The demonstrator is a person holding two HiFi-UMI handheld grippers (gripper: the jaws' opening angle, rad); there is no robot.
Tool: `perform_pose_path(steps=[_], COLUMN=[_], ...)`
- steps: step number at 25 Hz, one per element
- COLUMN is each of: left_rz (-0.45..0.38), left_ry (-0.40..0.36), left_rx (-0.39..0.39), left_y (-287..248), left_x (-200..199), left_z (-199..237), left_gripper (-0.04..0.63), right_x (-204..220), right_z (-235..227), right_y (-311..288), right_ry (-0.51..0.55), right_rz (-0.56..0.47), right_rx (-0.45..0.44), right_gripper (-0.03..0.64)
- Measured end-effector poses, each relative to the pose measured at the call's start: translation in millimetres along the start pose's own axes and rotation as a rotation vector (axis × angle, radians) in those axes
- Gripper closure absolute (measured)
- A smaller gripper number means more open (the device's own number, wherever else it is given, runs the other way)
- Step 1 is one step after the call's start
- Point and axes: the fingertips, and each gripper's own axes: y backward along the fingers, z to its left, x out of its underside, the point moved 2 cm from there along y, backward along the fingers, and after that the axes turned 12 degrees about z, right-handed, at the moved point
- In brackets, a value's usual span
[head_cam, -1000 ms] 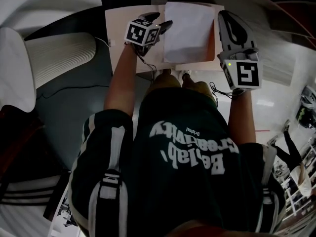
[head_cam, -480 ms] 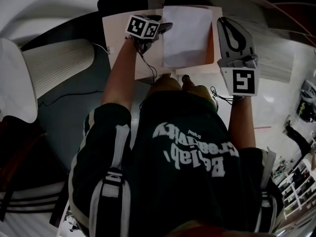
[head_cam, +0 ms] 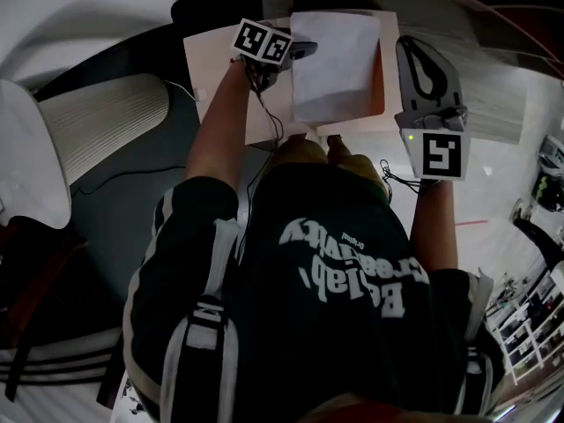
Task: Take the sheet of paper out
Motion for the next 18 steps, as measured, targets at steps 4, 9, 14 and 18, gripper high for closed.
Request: perform_pose_path(steps=[4,9,14,18], left_rz=[0.029,0.02,-0.001,-0.022], left_ry=[-0.027,-0.061,-0.067,-0.084], left_rx=[0.035,-0.013,-0.022,-0.039], left_y=[-11.3,-12.3,-10.0,-6.3], left_x=[-4.3,-7.1,-6.2,-8.9], left_z=[-9.2,-7.1,-7.6,-11.8], left_gripper=[0.319,0.575,0.577,0.577], right_x=[4.0,7.4,7.0,5.3], right_z=[-0.4,-1.7,0.3,0.6], right_y=[1.2,1.4,1.5,1.5], right_ry=[0.011,0.007,0.015,0.02], right_rz=[0.004,0.017,0.017,0.018], right_rx=[0.004,0.01,0.003,-0.002], right_gripper=[0.58,0.58,0.58,0.58])
